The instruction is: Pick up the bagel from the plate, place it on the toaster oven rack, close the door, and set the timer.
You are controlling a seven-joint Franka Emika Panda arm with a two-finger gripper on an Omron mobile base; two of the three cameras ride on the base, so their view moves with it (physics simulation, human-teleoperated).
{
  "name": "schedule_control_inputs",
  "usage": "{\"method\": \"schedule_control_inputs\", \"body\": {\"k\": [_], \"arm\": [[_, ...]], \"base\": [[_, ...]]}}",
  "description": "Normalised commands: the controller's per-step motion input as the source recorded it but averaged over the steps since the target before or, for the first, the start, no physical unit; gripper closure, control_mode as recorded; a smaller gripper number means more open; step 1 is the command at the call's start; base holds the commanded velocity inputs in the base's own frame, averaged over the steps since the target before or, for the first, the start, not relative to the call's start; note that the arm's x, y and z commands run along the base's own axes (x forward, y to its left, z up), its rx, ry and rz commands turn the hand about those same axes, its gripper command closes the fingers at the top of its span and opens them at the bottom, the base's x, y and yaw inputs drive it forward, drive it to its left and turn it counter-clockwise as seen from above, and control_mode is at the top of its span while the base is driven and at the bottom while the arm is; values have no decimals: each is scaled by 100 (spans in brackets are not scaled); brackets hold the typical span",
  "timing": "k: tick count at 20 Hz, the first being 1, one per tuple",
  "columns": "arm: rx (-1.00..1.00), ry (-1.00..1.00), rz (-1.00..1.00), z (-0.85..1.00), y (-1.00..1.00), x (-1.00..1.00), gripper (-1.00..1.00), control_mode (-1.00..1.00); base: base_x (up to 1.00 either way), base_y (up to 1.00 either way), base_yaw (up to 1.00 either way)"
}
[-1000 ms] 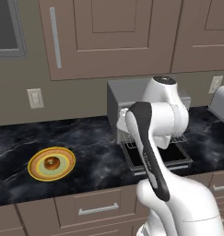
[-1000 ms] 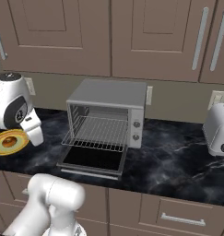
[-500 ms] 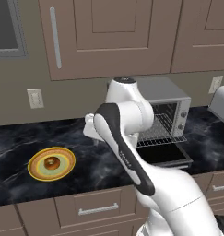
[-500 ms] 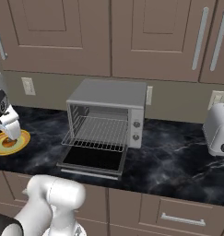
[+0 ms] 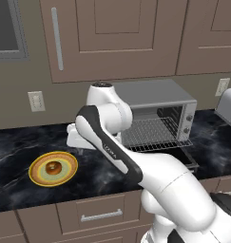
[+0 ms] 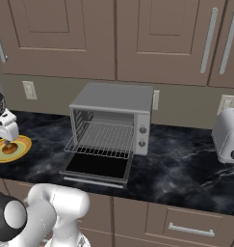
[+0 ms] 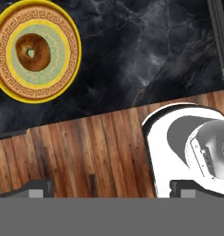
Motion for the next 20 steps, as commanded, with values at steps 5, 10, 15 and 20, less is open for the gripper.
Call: {"method": "schedule_control_inputs", "body": {"k": [5, 10, 15, 20], "arm": [[0, -3, 20, -45, 27, 37, -100, -100], [2, -7, 15, -42, 20, 46, -100, -100], [7, -13, 8, -29, 30, 41, -100, -100], [13, -8, 3, -27, 42, 31, -100, -100]], "base": [[0, 0, 0], [0, 0, 0], [0, 0, 0], [0, 0, 0]]}}
